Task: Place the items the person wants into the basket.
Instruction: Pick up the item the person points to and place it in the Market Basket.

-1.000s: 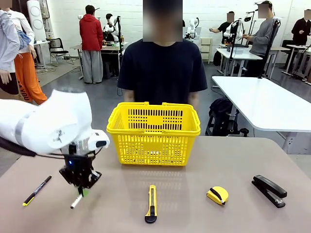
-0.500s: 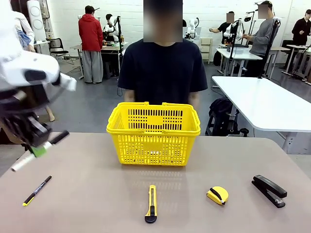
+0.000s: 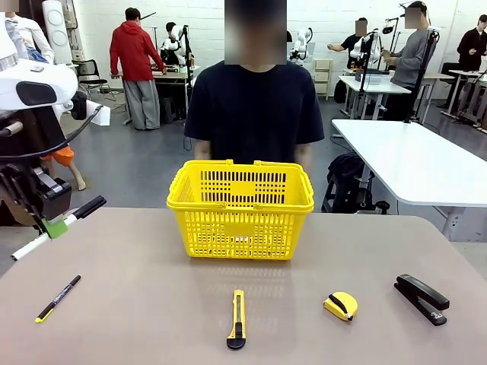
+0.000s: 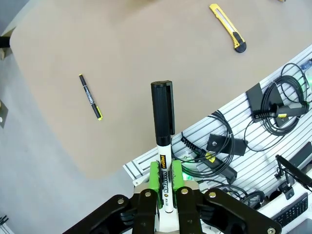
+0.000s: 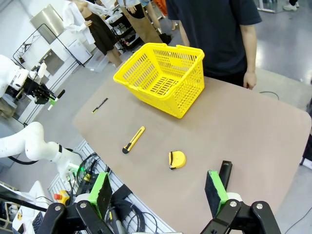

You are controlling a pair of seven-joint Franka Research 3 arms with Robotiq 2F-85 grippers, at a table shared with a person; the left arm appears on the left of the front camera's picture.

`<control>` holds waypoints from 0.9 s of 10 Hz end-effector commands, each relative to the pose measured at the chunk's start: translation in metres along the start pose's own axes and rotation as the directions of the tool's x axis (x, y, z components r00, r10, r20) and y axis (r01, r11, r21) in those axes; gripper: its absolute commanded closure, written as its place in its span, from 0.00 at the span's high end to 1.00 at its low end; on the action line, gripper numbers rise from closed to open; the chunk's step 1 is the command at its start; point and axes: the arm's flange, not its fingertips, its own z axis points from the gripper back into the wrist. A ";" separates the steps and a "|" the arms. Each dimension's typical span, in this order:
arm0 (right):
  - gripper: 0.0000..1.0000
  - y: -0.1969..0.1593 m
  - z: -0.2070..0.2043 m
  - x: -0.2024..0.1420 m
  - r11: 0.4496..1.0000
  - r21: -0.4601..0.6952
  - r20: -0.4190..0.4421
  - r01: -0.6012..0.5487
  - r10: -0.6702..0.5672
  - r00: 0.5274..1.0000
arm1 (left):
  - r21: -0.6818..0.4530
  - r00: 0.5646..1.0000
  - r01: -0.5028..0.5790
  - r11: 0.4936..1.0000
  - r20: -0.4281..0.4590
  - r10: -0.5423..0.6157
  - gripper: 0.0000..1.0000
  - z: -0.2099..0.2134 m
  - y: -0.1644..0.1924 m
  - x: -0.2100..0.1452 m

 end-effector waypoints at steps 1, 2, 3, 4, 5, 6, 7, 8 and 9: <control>1.00 -0.001 0.000 0.000 1.000 0.009 0.003 -0.002 0.002 1.000 | 0.002 1.000 0.007 1.000 0.013 -0.007 0.00 0.004 -0.002 -0.003; 1.00 -0.001 0.000 0.000 1.000 0.009 0.003 -0.002 0.002 1.000 | 0.002 1.000 0.007 1.000 0.013 -0.007 0.00 0.004 -0.002 -0.003; 1.00 -0.001 0.000 0.000 1.000 0.009 0.003 -0.002 0.002 1.000 | 0.002 1.000 0.007 1.000 0.013 -0.007 0.00 0.004 -0.002 -0.003; 1.00 -0.001 0.000 0.000 1.000 0.009 0.003 -0.002 0.002 1.000 | 0.002 1.000 0.007 1.000 0.013 -0.007 0.00 0.004 -0.002 -0.003; 1.00 -0.001 0.000 0.000 1.000 0.009 0.003 -0.002 0.002 1.000 | 0.002 1.000 0.007 1.000 0.013 -0.007 0.00 0.004 -0.002 -0.003; 1.00 -0.001 0.000 0.000 1.000 0.009 0.003 -0.002 0.002 1.000 | 0.008 1.000 0.003 1.000 0.009 -0.003 0.11 0.003 -0.003 -0.002; 1.00 -0.001 0.000 0.000 1.000 0.009 0.003 -0.002 0.002 1.000 | 0.061 0.991 0.135 0.989 0.009 -0.136 0.11 0.015 -0.008 0.027; 1.00 -0.001 0.000 0.000 1.000 0.009 0.003 -0.002 0.002 1.000 | 0.109 0.964 0.263 0.959 0.004 -0.265 0.11 0.023 -0.015 0.064; 1.00 -0.001 0.000 0.000 1.000 0.009 0.003 -0.002 0.002 1.000 | 0.150 0.920 0.388 0.909 -0.010 -0.391 0.11 0.025 -0.025 0.101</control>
